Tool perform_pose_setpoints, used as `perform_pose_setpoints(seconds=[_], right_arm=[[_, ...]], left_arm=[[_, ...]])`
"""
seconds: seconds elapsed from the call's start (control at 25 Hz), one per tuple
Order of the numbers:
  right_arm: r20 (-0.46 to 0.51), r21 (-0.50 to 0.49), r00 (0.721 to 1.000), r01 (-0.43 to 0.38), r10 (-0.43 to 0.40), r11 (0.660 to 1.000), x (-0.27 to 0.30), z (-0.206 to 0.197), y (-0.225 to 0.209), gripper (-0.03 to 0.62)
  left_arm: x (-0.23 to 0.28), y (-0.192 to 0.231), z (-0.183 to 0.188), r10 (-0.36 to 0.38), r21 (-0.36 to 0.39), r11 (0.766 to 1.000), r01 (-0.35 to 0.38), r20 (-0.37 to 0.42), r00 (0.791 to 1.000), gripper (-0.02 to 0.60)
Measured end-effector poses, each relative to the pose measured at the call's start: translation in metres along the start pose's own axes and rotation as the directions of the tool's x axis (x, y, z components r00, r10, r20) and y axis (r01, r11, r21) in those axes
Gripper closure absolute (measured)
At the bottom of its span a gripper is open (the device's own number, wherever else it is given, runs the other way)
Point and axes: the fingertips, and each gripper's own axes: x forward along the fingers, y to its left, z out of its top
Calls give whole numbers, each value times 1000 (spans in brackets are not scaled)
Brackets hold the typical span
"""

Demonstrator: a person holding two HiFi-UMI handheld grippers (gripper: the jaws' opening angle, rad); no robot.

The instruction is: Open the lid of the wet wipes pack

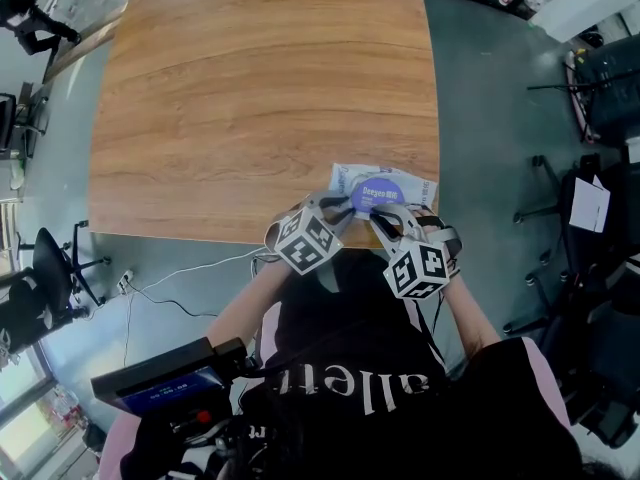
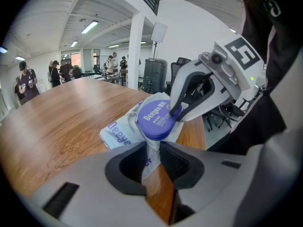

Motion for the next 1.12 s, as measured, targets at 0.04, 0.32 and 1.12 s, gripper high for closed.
perform_pose_setpoints(seconds=[0.04,0.32,1.12], right_arm=[[29,20,999,16,-17,1000,-4,6,-5,550],[130,146,982,116,-135,983,-22,33,-67,557],[-78,357,978,210,-196,910,40,-23,-144,557]], left_arm=[[0,0,0,0,4,1000,0,0,1000,495],[0,1,-1,4,10,1000,-4,1,1000,495],[3,4,0,15,13,1000,-15,6,1000,495]])
